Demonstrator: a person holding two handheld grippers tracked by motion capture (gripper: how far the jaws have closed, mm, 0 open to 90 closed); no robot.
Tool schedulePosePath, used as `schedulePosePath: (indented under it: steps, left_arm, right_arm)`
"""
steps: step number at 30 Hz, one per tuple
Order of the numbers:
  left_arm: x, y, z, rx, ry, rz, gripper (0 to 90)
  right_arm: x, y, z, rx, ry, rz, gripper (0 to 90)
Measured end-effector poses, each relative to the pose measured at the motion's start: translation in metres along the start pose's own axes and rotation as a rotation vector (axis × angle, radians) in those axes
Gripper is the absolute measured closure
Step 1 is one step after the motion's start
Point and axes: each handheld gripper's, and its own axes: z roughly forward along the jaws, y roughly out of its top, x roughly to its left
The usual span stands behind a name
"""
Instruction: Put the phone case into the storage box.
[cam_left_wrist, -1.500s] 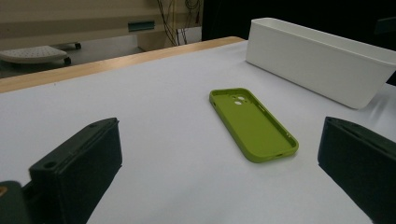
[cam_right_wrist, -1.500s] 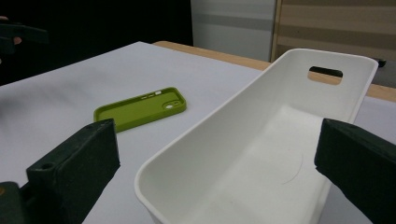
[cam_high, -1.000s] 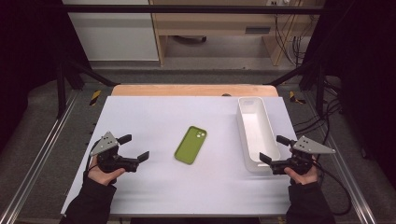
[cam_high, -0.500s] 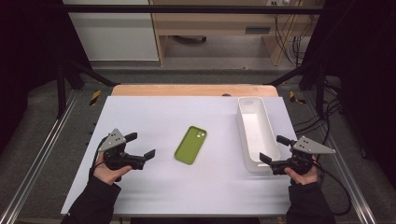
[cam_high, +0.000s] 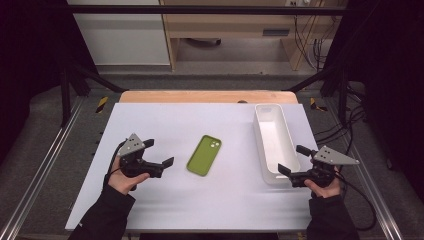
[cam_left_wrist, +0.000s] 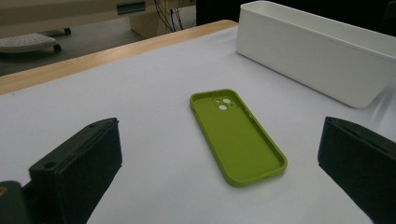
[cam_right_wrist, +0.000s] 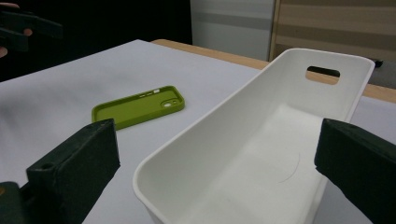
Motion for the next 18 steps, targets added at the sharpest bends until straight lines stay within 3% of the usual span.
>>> schedulePosePath:
  steps: [18]
  left_arm:
    - [-0.004,0.012,0.028,0.049,-0.005,-0.006,0.0]
  right_arm:
    - [0.0,0.0,-0.001,-0.004,0.001,0.001,0.6]
